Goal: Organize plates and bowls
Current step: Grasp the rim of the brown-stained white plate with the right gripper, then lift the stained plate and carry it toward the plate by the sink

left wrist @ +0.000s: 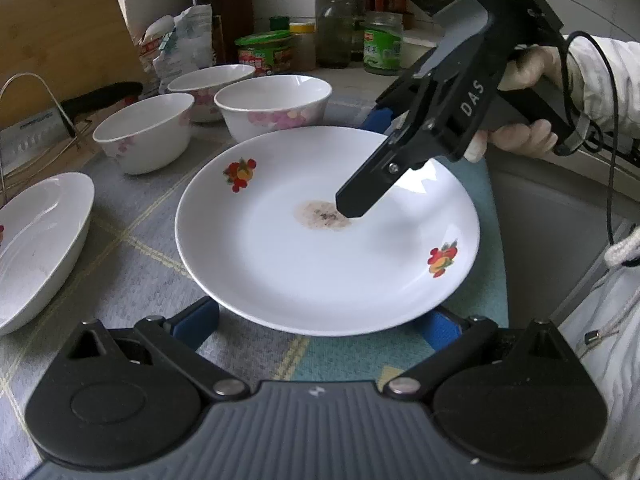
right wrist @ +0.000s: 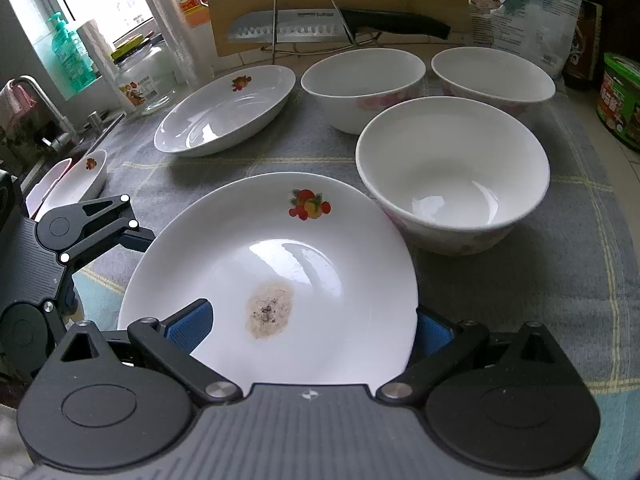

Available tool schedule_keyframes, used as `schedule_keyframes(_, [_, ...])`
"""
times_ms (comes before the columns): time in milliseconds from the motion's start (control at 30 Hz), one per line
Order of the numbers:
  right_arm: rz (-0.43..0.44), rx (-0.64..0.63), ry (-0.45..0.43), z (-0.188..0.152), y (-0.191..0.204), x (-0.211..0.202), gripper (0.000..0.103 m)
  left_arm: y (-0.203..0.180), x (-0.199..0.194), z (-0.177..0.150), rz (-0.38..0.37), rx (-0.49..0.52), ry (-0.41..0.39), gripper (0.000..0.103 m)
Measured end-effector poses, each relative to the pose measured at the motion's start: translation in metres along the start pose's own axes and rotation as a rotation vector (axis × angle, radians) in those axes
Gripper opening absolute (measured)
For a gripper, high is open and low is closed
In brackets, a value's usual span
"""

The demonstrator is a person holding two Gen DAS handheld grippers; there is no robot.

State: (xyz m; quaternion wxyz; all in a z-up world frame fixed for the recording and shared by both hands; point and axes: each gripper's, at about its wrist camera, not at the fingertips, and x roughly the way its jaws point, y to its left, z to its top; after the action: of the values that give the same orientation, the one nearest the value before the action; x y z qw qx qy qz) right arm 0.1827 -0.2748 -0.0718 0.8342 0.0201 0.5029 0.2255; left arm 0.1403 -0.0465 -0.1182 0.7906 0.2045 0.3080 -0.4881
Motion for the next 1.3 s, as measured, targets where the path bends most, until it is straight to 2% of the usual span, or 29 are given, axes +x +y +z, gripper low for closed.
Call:
schedule_keyframes(233, [0.028, 0.014, 0.004, 0.002, -0.005, 0.0, 0.103, -0.001, 0.001, 0.004, -0.005, 0.049, 0.001, 0.102])
schedule_keyframes(667, [0.169, 0.145, 0.03, 0.01, -0.023, -0.003, 0.103, 0.001, 0.0, 0.006, -0.015, 0.077, 0.0, 0.102])
schedule_keyframes(933, [0.183, 0.161, 0.044, 0.014, -0.024, -0.002, 0.103, 0.003, 0.002, 0.007, -0.031, 0.09, 0.0, 0.102])
schedule_keyframes(1300, [0.236, 0.304, 0.073, 0.021, -0.037, 0.0, 0.103, 0.002, 0.002, 0.008, -0.028, 0.097, 0.003, 0.102])
